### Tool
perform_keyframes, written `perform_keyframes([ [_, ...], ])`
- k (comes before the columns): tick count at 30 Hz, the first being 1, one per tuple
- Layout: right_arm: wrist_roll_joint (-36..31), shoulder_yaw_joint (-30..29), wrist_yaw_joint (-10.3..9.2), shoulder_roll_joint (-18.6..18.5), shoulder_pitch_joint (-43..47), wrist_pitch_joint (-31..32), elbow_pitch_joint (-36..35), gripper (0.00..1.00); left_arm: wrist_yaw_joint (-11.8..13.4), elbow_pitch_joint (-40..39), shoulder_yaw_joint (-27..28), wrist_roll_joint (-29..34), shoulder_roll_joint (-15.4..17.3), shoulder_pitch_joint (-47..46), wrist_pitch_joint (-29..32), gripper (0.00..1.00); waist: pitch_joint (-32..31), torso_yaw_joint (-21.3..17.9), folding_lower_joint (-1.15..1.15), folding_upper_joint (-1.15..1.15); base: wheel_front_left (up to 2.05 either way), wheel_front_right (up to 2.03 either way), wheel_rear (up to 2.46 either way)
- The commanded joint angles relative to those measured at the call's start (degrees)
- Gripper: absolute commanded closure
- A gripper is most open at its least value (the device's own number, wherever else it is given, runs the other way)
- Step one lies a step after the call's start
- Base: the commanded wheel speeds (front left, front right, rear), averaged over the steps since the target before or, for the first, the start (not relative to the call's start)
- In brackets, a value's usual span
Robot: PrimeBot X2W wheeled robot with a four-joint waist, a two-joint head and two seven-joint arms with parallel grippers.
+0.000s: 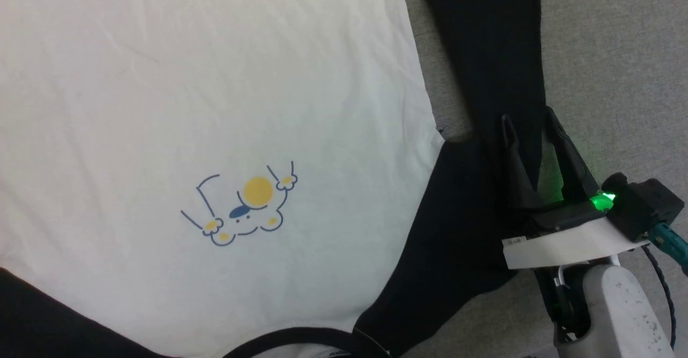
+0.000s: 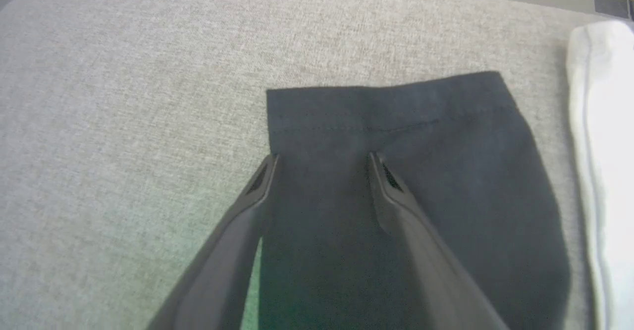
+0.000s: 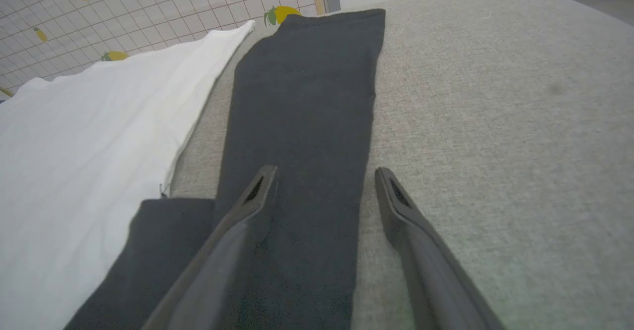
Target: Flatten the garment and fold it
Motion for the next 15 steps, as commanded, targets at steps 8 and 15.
perform_keyframes([
  [8, -0.09, -0.37, -0.09, 0.03, -1.16, -0.40, 0.51, 0.00, 0.40, -3.64, 0.48, -0.83, -1.69, 5.03, -0.55, 1.00, -1.45, 0.99, 0.01, 0.63, 0.00, 0.00, 0.00],
  [15, -0.85, -1.33, -0.09, 0.03, -0.25, -0.41, 1.21, 0.00, -1.03, -6.90, 2.55, -0.67, -2.67, 6.81, -9.01, 1.00, -7.50, 2.96, 0.01, 0.63, 0.00, 0.00, 0.00],
])
